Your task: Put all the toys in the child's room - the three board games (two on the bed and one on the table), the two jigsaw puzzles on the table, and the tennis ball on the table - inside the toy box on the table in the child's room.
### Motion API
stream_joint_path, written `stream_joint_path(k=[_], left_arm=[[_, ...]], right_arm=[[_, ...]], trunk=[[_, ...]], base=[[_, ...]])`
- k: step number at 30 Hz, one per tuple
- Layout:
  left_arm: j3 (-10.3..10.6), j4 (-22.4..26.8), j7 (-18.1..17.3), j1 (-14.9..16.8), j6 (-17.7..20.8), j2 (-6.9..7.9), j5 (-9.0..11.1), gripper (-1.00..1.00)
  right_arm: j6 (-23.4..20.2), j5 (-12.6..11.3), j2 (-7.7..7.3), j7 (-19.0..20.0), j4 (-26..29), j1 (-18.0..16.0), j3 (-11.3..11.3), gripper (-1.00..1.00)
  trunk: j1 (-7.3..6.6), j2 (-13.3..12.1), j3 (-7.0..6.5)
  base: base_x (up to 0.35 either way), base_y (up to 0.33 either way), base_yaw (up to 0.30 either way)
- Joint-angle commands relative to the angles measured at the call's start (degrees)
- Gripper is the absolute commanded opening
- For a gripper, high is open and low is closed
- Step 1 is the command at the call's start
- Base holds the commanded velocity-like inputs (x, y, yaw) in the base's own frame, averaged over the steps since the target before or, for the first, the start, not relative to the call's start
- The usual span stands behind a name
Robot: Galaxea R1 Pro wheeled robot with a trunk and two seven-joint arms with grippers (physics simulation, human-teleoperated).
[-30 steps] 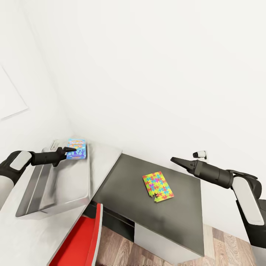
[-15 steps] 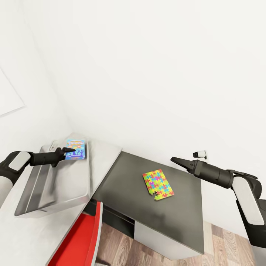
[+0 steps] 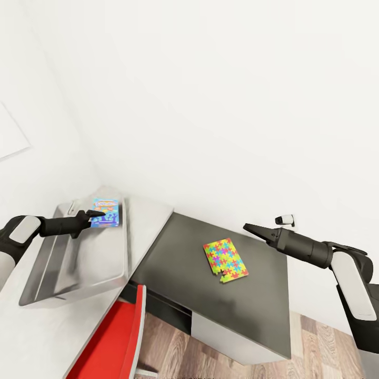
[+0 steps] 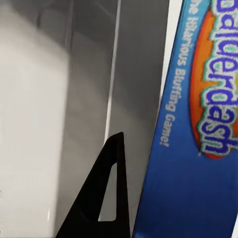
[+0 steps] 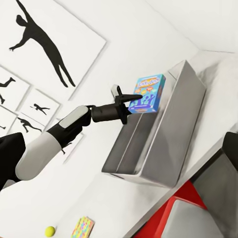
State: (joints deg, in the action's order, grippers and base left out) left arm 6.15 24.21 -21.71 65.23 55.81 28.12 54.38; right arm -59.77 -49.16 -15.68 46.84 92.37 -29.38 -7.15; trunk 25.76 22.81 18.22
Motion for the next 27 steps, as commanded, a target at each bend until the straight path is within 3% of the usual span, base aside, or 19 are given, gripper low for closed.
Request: stream_joint_path(k=[1, 27], left_arm=[[0.3, 0.0, -0.6, 0.1, 0.0, 0.06, -0.3, -1.00], [0.3, -0.1, -0.5, 1.3, 0.0, 0.09, -0.3, -1.00]], right_arm=[[-0.2, 0.2, 0.01, 0.3, 0.0, -0.1, -0.1, 1.00], [-0.2, 0.2, 0.03, 0.3, 0.0, -0.1, -0.1, 1.00]], trunk=[[0.03, 0.1, 0.20], [0.03, 0.1, 2.63]], base=[[0.000, 0.000, 0.000], [0.000, 0.000, 0.000]])
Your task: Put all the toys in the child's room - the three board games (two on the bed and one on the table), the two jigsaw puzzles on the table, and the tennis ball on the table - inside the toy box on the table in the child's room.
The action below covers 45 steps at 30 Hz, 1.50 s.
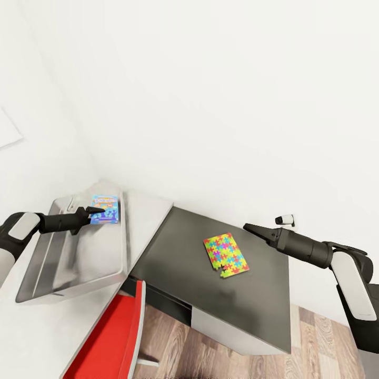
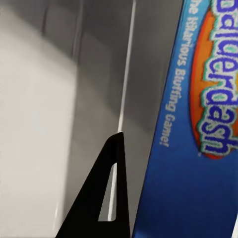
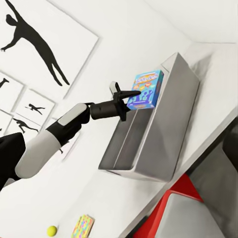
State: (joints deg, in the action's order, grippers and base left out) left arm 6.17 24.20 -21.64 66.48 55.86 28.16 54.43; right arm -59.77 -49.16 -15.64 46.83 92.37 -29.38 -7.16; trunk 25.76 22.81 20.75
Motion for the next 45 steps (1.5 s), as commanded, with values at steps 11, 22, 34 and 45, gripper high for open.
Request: stream_joint_path(k=[11, 22, 34, 45], left_arm=[[0.3, -0.1, -0.7, 0.5, 0.0, 0.06, -0.7, -1.00], [0.3, -0.1, -0.7, 0.5, 0.0, 0.06, -0.7, -1.00], [0.3, -0.2, -0.6, 0.5, 0.0, 0.90, -0.7, -1.00], [0.2, -0.3, -0.5, 0.4, -0.1, 2.01, -0.7, -1.00]], right_arm=[[-0.2, 0.2, 0.00, 0.3, 0.0, -0.1, 0.0, 1.00], [-0.2, 0.2, 0.00, 0.3, 0.0, 0.0, 0.0, 1.00], [-0.2, 0.2, 0.00, 0.3, 0.0, 0.0, 0.0, 1.00], [-0.2, 0.2, 0.00, 0.3, 0.0, 0.0, 0.0, 1.00]], trunk=[[0.03, 0.1, 1.13], [0.03, 0.1, 2.16], [0.03, 0.1, 3.28], [0.03, 0.1, 4.30]], base=[[0.000, 0.000, 0.000], [0.000, 0.000, 0.000], [0.000, 0.000, 0.000], [0.000, 0.000, 0.000]])
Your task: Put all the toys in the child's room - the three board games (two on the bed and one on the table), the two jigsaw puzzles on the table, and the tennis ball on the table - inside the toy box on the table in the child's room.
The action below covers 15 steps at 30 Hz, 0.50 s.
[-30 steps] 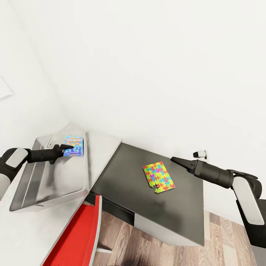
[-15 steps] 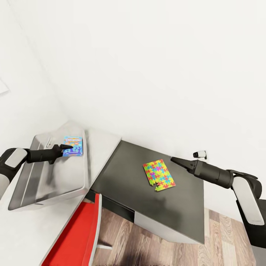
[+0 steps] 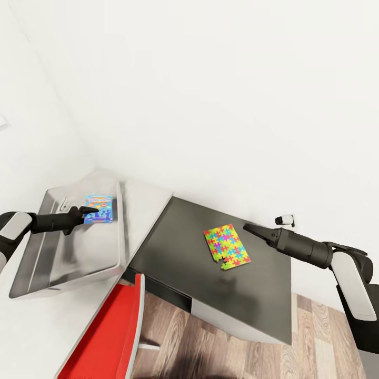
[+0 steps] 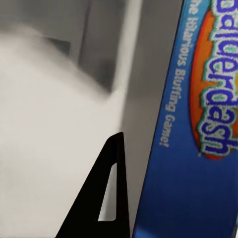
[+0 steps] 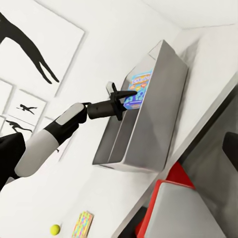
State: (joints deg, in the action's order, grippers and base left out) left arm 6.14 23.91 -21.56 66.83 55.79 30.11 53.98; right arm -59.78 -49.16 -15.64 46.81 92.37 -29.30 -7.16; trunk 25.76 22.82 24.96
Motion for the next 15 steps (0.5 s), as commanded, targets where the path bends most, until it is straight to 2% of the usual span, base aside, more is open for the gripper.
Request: stream_joint_path(k=[1, 15], left_arm=[[0.3, 0.0, -0.6, 0.1, 0.0, 0.06, -0.3, -1.00], [0.3, -0.2, -0.6, 0.1, -0.9, 0.41, -0.3, -1.00]], right_arm=[[-0.2, 0.2, 0.00, 0.3, 0.0, -0.1, 0.0, 1.00], [-0.2, 0.2, 0.00, 0.3, 0.0, -0.1, 0.0, 1.00]], trunk=[[0.03, 0.1, 0.19], [0.03, 0.1, 1.49]], base=[[0.000, 0.000, 0.000], [0.000, 0.000, 0.000]])
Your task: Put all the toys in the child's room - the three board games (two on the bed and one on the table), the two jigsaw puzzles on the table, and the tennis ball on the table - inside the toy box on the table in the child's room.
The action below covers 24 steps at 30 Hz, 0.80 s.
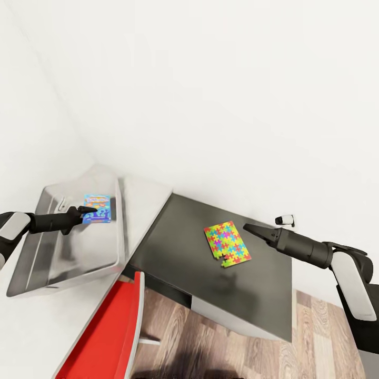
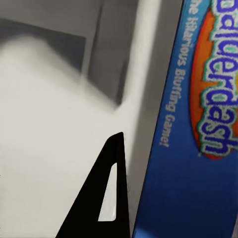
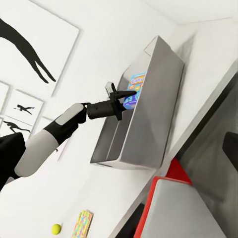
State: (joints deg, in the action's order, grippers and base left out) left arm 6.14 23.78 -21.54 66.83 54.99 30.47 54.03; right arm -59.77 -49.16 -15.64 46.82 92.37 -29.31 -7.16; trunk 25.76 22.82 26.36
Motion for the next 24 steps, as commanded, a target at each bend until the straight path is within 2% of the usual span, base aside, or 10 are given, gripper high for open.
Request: stream_joint_path(k=[1, 12, 24], left_arm=[[0.3, 0.0, -0.6, 0.1, -0.1, 0.05, -0.3, -1.00], [0.3, -0.4, -0.6, 0.3, -0.1, 0.03, -0.3, -1.00], [0.4, -1.6, -0.6, 2.1, -0.1, 0.01, -0.3, -1.00]], right_arm=[[-0.2, 0.2, 0.00, 0.3, 0.0, 0.0, 0.0, 1.00], [-0.2, 0.2, -0.06, 0.3, 0.0, -0.1, -0.2, 1.00], [-0.2, 0.2, -0.18, 0.4, 0.0, -0.1, -0.2, 1.00]], trunk=[[0.03, 0.1, 0.18], [0.03, 0.1, 1.21], [0.03, 0.1, 1.82]], base=[[0.000, 0.000, 0.000], [0.000, 0.000, 0.000], [0.000, 0.000, 0.000]])
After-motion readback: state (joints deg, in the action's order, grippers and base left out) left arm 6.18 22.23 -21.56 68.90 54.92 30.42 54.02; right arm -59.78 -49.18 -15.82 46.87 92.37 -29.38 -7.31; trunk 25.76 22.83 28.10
